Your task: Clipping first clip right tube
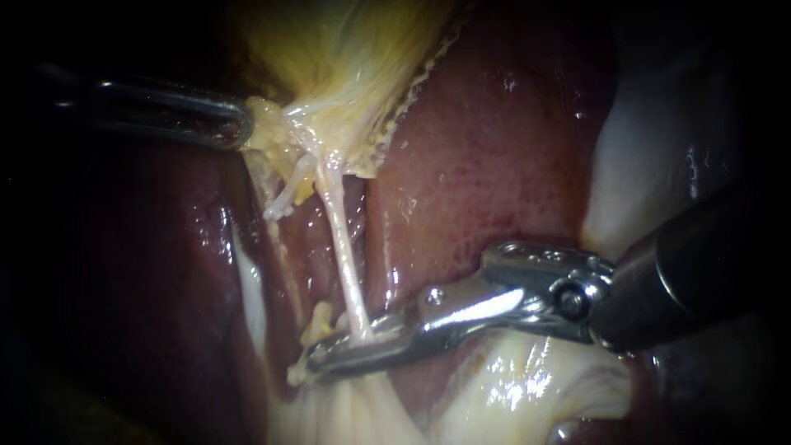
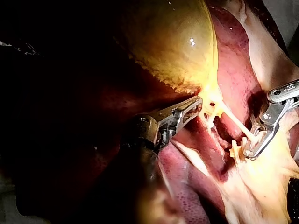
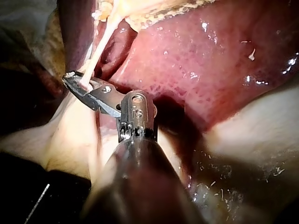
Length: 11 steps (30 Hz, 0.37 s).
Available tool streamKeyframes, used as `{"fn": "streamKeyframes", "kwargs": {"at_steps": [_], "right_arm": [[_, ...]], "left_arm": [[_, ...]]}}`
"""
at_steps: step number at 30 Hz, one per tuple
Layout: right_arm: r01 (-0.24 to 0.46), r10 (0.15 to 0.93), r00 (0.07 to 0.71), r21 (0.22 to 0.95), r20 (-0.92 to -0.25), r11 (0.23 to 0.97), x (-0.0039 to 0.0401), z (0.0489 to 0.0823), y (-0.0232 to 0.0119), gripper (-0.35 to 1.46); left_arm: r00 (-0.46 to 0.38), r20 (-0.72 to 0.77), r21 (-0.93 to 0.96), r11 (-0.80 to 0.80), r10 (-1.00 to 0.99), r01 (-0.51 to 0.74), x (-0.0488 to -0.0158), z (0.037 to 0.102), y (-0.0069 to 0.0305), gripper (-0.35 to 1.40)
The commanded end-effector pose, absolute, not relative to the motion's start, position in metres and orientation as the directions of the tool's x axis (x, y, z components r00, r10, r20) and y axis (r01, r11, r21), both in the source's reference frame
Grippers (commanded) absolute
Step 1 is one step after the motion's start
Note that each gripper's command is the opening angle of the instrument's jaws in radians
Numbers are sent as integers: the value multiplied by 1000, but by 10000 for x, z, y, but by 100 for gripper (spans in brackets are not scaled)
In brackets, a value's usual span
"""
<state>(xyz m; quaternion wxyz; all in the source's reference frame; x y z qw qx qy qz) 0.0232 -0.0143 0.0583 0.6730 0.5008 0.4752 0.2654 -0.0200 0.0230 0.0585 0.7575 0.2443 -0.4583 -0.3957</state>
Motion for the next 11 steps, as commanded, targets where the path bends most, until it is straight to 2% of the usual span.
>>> {"fn": "streamKeyframes", "kwargs": {"at_steps": [1,11], "right_arm": [[119,833,408,926,-374,358,233,584,-142,-35],[119,833,408,927,-373,357,232,585,-140,-35]], "left_arm": [[267,501,733,567,-823,376,-200,585,230,-35],[267,501,733,567,-823,376,-200,585,230,-35]]}}
